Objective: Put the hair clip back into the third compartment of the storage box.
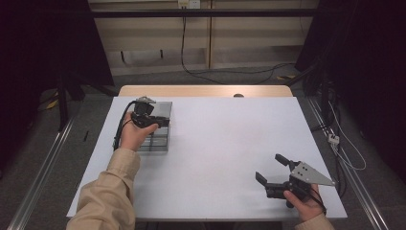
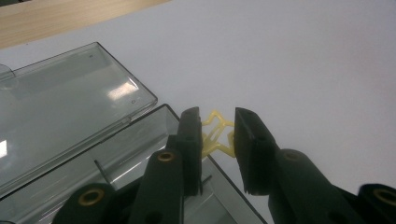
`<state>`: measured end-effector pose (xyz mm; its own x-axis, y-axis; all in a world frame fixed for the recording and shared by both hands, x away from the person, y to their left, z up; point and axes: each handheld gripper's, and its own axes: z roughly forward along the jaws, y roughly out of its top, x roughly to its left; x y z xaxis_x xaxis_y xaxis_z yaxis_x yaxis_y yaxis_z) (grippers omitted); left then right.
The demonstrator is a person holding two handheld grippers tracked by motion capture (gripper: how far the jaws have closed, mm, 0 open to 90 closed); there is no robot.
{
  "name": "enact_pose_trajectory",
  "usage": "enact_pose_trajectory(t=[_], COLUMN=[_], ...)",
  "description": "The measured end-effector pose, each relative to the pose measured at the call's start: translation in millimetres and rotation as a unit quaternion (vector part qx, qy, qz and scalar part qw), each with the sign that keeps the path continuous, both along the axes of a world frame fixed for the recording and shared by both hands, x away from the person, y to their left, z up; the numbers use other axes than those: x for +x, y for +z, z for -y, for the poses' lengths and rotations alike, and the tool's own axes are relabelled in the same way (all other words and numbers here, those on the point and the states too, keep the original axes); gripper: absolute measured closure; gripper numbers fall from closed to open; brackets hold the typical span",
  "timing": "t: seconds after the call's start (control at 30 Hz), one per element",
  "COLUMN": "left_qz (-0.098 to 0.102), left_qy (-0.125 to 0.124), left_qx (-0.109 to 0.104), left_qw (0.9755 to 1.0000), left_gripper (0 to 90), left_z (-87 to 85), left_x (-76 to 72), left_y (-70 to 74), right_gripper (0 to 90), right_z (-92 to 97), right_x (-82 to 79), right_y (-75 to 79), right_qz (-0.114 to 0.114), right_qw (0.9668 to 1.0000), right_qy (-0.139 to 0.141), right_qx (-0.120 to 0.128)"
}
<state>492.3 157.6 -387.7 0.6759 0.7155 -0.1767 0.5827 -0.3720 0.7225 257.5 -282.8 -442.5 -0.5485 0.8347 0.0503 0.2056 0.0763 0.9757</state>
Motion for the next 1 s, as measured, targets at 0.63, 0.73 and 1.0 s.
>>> enact_pose_trajectory(t=[0.63, 0.73, 1.0], left_qz=[-0.001, -0.001, 0.002], left_qy=[0.010, 0.011, 0.013], left_qx=[0.005, 0.008, 0.012], left_qw=[0.9999, 0.9999, 0.9998], left_gripper=[72.8, 72.8, 72.8], left_z=[-3.0, -5.2, -7.9], left_x=[2.8, 3.9, 4.2], left_y=[-3.3, -4.3, -3.9], right_gripper=[2.9, 3.0, 3.0], right_z=[-0.1, -0.1, 0.0], right_x=[-0.2, -0.3, -0.3], right_y=[0.0, 0.1, 0.1], right_qz=[0.001, 0.001, 0.001], right_qw=[1.0000, 1.0000, 1.0000], right_qy=[0.001, 0.001, 0.001], right_qx=[0.000, 0.000, 0.000])
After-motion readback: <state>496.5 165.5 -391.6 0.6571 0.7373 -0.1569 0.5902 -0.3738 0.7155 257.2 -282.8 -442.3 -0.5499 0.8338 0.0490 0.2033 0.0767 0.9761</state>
